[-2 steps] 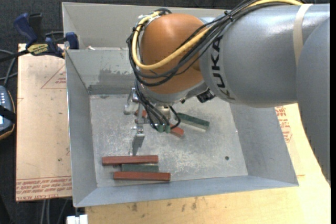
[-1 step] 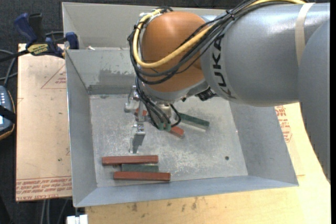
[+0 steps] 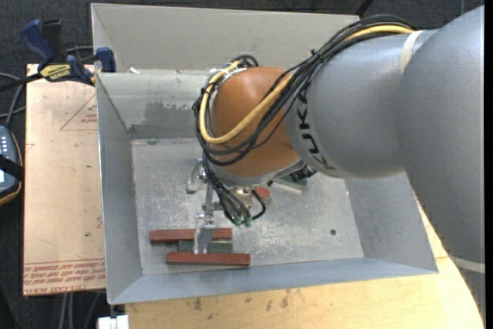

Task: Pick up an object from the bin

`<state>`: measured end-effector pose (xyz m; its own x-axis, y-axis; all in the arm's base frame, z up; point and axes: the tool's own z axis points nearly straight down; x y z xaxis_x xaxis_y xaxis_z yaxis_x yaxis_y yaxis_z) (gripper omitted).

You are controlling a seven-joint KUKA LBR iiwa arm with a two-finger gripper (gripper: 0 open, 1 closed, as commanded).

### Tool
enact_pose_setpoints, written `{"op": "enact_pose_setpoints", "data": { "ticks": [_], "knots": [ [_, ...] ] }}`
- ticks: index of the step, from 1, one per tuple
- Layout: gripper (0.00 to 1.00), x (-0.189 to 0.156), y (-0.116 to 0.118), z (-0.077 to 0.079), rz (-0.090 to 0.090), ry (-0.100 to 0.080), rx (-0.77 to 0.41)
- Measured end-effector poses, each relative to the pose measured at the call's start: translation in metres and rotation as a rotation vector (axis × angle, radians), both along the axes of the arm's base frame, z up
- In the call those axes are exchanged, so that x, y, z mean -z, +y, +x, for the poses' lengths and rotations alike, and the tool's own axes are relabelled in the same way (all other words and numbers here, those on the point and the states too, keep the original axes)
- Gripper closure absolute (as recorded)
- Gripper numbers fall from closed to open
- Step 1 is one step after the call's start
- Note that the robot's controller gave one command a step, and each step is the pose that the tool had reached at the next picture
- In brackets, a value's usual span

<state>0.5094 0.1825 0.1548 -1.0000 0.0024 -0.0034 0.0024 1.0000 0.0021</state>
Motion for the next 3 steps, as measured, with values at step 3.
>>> {"op": "enact_pose_setpoints", "data": {
  "ticks": [3],
  "knots": [
    [0.00,0.075,-0.008,-0.025,0.001,-0.004,0.058]
  ]
}}
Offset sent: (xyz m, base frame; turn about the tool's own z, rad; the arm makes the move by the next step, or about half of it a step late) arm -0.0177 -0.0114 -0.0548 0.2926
